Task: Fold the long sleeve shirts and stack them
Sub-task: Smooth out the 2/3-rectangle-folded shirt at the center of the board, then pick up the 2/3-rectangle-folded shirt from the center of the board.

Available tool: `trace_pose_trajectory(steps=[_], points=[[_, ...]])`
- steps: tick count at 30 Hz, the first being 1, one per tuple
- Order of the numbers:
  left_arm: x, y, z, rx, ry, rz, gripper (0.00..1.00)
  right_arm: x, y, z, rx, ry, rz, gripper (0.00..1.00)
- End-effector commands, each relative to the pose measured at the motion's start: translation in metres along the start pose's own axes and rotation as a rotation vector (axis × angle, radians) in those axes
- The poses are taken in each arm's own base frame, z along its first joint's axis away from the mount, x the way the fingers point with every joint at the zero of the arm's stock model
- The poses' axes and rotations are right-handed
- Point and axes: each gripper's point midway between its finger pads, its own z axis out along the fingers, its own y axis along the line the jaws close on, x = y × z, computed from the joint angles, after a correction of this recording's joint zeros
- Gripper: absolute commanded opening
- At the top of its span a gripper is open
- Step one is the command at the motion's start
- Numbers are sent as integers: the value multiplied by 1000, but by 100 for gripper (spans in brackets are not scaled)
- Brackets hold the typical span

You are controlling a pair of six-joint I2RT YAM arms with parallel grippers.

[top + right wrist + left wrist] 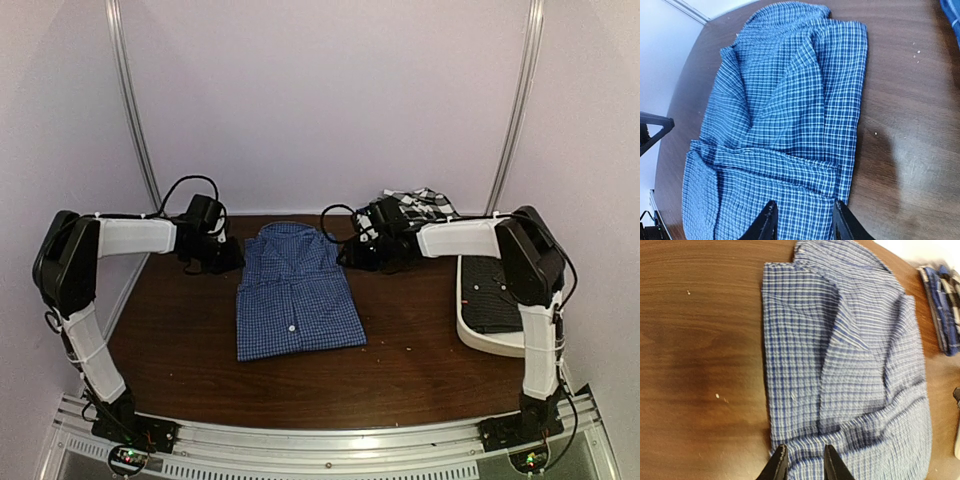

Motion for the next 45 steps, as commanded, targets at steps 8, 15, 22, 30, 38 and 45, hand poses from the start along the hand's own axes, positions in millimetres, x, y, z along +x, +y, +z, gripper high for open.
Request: trace_pose_trajectory(steps=[8,15,22,30,38,45], points=[[115,-3,-58,117,191,-35,27,62,6,-85,11,22,-57,40],[194,1,-78,127,320,-99,28,133,11,-100,-11,143,-57,40],[236,0,-83,165,393,-122,28,177,21,-93,-39,227,-51,40],[246,-6,-77,189,403,-115,27,195,16,-86,-19,258,-28,39],[244,-6,-73,187,386,-105,27,203,11,-86,-9,270,-18,38],[242,-4,-68,170,377,-104,27,206,11,-83,-19,269,-7,38]])
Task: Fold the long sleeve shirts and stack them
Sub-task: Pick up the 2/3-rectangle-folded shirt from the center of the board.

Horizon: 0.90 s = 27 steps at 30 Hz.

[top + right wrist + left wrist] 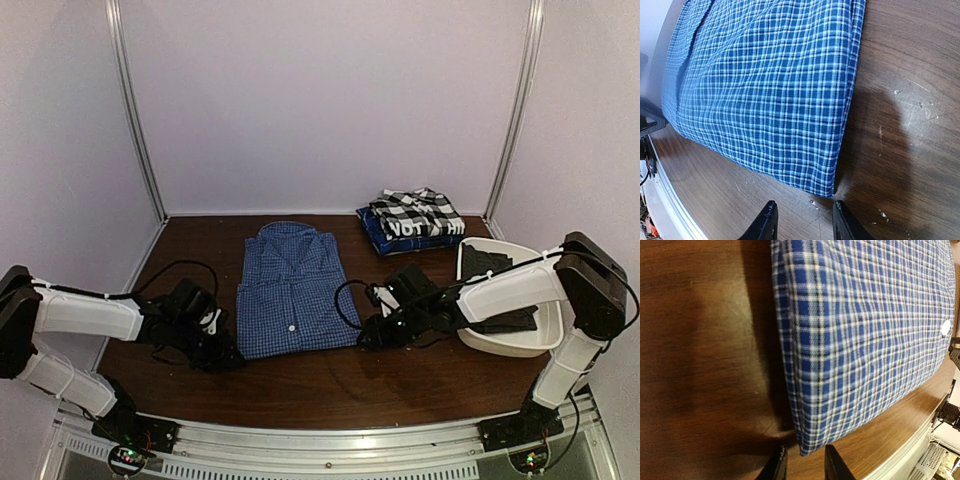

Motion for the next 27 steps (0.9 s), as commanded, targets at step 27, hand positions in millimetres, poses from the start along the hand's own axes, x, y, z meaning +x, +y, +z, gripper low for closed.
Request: trace_pose_trajectory(steps=[27], points=[[-11,-2,8,-7,-30,12,19,10,-14,17,9,-21,56,34]])
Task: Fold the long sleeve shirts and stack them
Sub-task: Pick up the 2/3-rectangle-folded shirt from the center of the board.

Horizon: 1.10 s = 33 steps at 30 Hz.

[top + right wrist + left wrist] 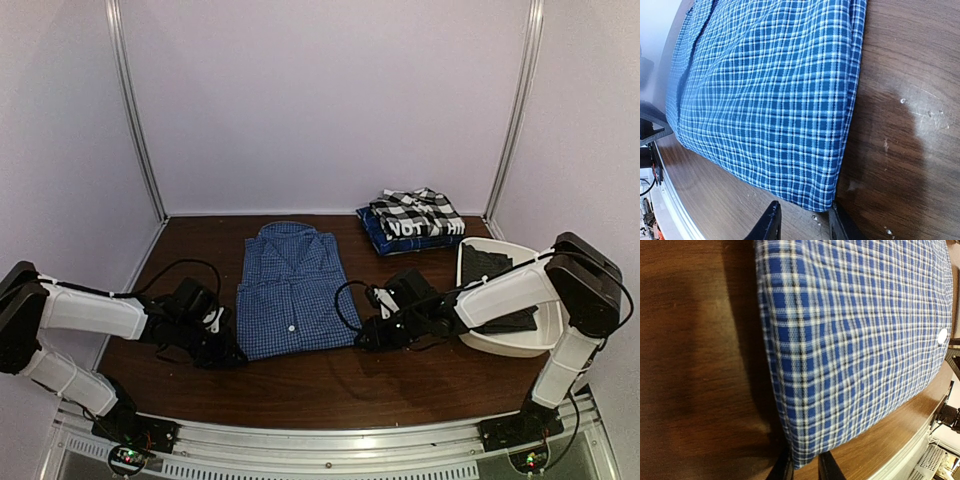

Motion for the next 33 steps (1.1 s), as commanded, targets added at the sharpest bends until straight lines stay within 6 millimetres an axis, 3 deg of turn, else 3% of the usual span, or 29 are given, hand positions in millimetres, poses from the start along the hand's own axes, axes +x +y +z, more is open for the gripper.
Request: trace_pose_trajectory(steps=[1,14,18,22,27,33], points=[[-4,4,1,-35,-16,2,19,12,-15,4,55,15,23,34],[-10,3,-1,-50,-37,20,19,12,-17,5,61,12,22,30],[-14,0,0,-49,-46,28,12,10,-15,6,55,7,20,28],[-18,-3,2,-47,-43,35,0,6,-7,8,33,-4,13,21],[-19,-9,0,-34,-46,49,0,-1,4,6,14,-24,-9,2],[-14,-13,-12,-44,-47,65,0,4,17,-5,-1,-40,-41,0]])
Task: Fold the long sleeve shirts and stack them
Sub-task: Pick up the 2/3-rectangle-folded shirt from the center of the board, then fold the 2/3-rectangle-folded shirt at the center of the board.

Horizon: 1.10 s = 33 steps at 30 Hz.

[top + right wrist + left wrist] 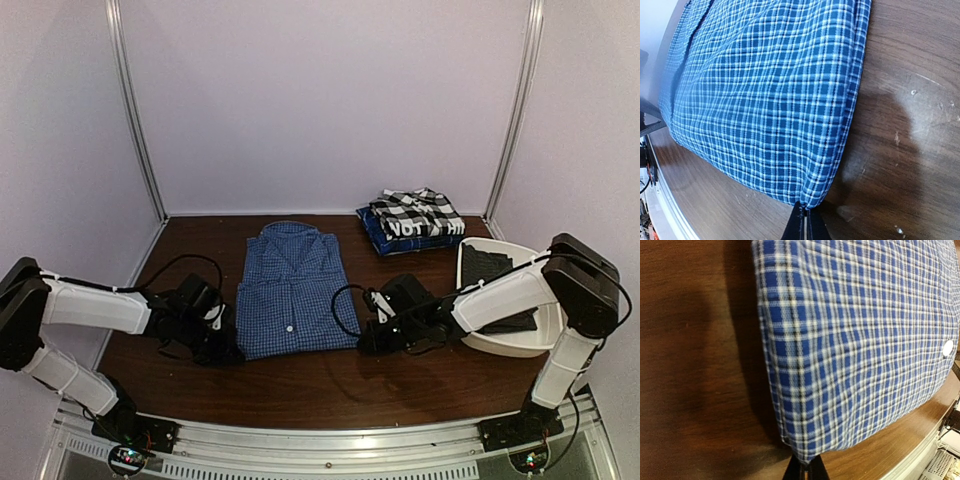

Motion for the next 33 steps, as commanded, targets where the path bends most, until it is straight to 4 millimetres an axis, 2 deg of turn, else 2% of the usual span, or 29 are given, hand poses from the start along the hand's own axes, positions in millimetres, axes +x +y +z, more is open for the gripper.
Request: trace_pose_trajectory(steps=[1,13,17,20,23,27,30,33], points=[[-5,-14,-16,14,-39,44,0,-1,17,-13,-19,-34,-37,0],[36,-24,-52,6,-79,68,0,35,39,-56,-49,-60,-60,0],[45,-33,-64,36,-103,69,0,38,58,-74,-69,-85,-81,0],[41,-41,-76,44,-134,77,0,31,71,-86,-80,-116,-87,0],[26,-55,-93,53,-205,96,0,12,84,-100,-78,-170,-104,0],[-10,-69,-109,15,-286,161,0,-30,99,-105,-68,-222,-113,0],[-55,-79,-110,42,-309,187,0,-68,103,-97,-75,-244,-113,0],[-114,-89,-103,77,-348,223,0,-130,88,-86,-69,-302,-86,0]])
